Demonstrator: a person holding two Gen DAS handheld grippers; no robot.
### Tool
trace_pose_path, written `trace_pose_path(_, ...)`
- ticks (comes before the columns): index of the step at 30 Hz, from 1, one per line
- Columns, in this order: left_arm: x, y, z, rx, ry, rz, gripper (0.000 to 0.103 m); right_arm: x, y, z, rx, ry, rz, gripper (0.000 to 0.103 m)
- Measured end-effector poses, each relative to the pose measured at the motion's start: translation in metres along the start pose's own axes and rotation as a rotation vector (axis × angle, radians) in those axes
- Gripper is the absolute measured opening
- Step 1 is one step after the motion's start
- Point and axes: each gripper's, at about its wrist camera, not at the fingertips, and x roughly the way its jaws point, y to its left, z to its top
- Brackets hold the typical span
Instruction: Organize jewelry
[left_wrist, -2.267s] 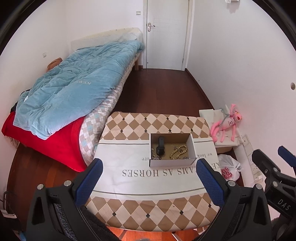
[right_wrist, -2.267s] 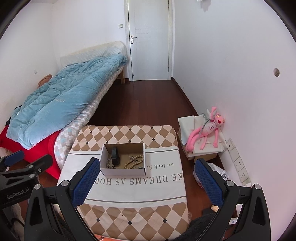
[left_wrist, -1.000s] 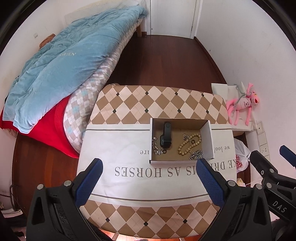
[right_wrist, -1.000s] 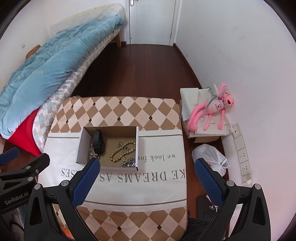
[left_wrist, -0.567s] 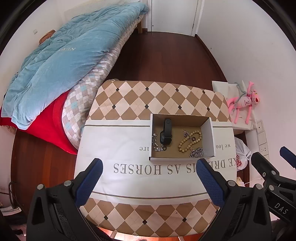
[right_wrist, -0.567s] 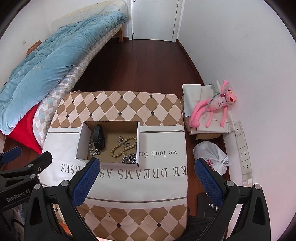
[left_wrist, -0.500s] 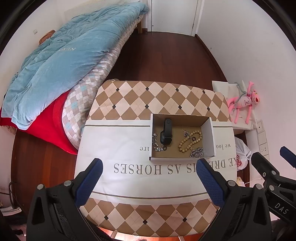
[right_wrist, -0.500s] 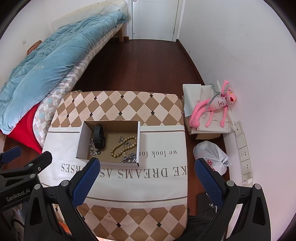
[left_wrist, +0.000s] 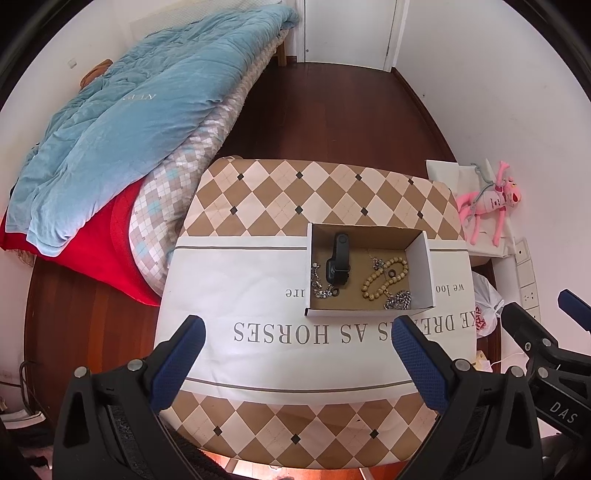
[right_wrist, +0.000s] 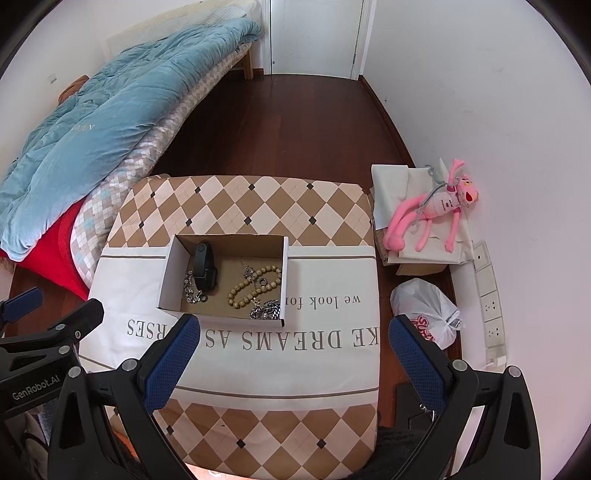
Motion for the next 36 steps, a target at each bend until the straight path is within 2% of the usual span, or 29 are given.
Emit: trace_pose_path(36, -0.012, 0.001, -0.004, 0.003, -0.016, -0.006, 0.103, -0.001, 0.001, -0.002, 0.001, 0.004, -0.002, 0.103)
